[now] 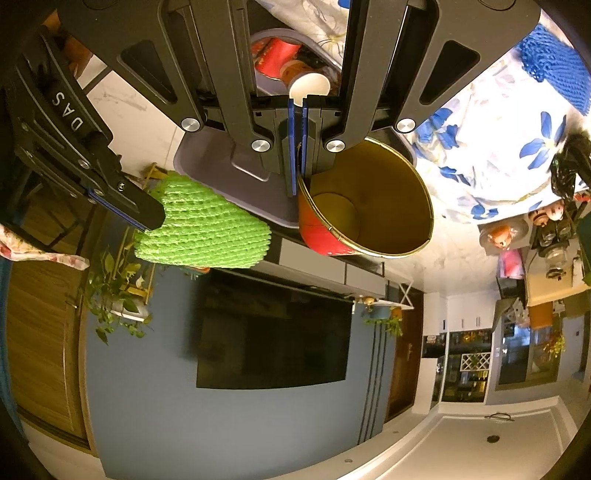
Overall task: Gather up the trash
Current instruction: 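Open the left tool to drop the red cup while the right tool releases the green net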
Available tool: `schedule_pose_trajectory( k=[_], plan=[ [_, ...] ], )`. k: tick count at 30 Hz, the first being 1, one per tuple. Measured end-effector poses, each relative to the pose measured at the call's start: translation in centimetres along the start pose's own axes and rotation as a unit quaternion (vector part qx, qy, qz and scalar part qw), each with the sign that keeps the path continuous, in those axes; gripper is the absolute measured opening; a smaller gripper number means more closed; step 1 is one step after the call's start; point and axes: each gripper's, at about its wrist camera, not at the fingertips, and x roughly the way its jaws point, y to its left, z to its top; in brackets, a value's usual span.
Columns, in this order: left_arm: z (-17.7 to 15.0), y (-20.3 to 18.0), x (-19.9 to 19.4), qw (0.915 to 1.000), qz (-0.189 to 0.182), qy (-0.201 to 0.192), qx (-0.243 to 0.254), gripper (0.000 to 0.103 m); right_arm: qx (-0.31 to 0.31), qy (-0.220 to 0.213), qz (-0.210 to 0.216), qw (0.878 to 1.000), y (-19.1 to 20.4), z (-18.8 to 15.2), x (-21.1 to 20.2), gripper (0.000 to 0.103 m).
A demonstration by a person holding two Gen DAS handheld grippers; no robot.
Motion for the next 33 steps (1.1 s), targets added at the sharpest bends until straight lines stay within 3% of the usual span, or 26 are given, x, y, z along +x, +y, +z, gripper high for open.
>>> schedule_pose_trajectory(
  k=[20, 24, 28, 31, 33],
  plan=[
    [-0.3, 0.0, 1.5, 0.9997, -0.015, 0.019, 0.000, 0.003, 0.004, 0.011, 0.007, 1.000, -0.1, -0.4, 1.4, 0.003],
    [-0.5, 0.2, 1.3, 0.9994, -0.025, 0.023, -0.005, 0.018, 0.009, 0.017, 0.010, 1.000, -0.1, -0.6, 1.9, 0.003],
    [-0.8, 0.8, 0.7, 0.9997, -0.015, 0.014, -0.011, 0.053, 0.014, 0.025, 0.014, 1.000, -0.1, -0.7, 2.2, 0.003],
    [-0.9, 1.8, -0.2, 0.9995, 0.004, 0.002, -0.031, 0.070, 0.014, 0.027, 0.017, 0.999, 0.0, -0.9, 2.3, 0.004],
    [-0.9, 2.6, -1.1, 0.9988, 0.016, -0.006, -0.046, 0.077, 0.010, 0.029, 0.017, 0.999, 0.2, -1.0, 2.4, 0.004]
  ],
)
